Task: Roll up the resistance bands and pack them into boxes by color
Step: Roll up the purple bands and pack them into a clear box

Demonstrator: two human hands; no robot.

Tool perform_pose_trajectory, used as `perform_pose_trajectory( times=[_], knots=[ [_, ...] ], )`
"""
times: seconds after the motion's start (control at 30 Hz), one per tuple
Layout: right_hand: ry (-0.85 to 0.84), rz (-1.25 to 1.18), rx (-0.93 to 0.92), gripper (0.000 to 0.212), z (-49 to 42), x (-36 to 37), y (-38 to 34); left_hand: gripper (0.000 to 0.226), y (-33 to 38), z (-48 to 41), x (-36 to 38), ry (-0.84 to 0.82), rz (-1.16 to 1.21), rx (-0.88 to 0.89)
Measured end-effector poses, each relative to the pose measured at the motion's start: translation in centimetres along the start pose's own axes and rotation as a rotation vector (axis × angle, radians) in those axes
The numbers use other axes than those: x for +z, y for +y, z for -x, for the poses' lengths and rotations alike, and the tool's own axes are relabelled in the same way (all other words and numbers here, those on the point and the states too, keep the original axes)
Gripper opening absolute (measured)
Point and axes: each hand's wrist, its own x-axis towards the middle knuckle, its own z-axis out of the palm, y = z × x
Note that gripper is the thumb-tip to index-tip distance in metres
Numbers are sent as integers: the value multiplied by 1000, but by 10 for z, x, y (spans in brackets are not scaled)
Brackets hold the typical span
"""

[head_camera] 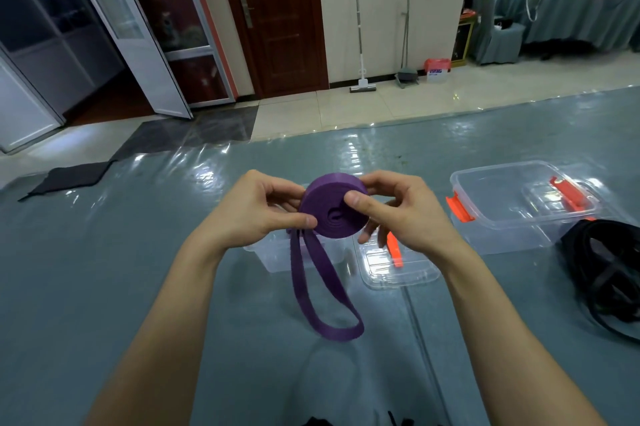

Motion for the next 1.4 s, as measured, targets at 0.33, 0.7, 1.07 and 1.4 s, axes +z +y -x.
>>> perform_pose_trajectory(
  times=[0.33, 0.7, 1.07, 1.4],
  knots=[
    [9, 273, -36, 14, 1, 7, 15, 28, 8, -9, -12, -58, -274, -38],
    [-37, 295, -75, 21, -1, 11, 26, 28, 19, -12, -29, -137, -390, -55],
    [19, -122, 24, 34, -1, 8, 19, 40, 9, -9, -27, -21, -88, 61],
    [167, -370, -22, 41, -1, 12, 21, 52, -12, -8, 16, 185, 322, 75]
  ],
)
